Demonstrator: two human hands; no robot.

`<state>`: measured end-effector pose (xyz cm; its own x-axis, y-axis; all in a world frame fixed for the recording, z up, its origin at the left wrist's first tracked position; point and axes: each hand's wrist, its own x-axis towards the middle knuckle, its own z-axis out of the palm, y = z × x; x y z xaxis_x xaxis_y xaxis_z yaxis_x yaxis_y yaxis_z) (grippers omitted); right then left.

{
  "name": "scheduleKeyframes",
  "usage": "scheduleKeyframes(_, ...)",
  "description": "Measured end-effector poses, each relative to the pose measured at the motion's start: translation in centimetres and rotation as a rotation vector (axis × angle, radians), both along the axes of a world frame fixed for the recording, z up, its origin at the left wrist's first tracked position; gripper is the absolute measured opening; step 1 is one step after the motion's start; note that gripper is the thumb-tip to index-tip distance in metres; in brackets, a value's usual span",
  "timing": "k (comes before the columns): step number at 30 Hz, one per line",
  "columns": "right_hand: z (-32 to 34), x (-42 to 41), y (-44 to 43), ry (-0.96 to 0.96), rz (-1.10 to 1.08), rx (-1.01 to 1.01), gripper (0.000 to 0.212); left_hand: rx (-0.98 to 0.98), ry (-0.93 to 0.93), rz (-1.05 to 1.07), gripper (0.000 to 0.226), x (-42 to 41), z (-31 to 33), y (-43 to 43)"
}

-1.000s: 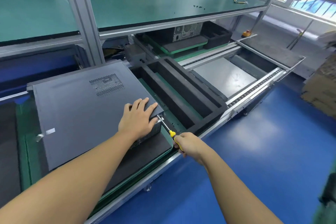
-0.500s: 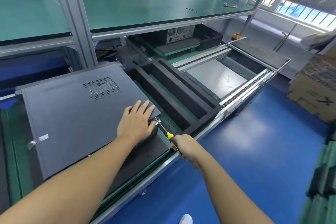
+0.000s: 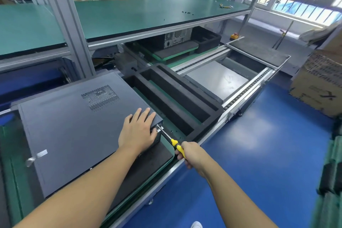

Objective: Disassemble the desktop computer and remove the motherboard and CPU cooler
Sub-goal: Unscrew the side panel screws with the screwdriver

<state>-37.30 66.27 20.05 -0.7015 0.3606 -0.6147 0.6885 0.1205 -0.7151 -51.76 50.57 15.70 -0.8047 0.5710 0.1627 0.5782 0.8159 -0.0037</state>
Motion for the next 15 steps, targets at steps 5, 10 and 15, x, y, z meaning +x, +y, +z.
scheduleKeyframes(5,-0.15,0.50,0.50,0.095,0.034,0.057,0.016,0.000,-0.002,0.002,0.063,0.03,0.00,0.00)
scheduleKeyframes(10,-0.66,0.91,-0.02,0.200,0.005,-0.074,0.019,0.017,-0.009,0.007,0.062,0.08,0.01,0.01)
scheduleKeyframes(15,-0.41,0.43,-0.24,0.127,0.011,0.004,0.027,0.017,-0.006,0.006,0.062,-0.01,-0.07,-0.03)
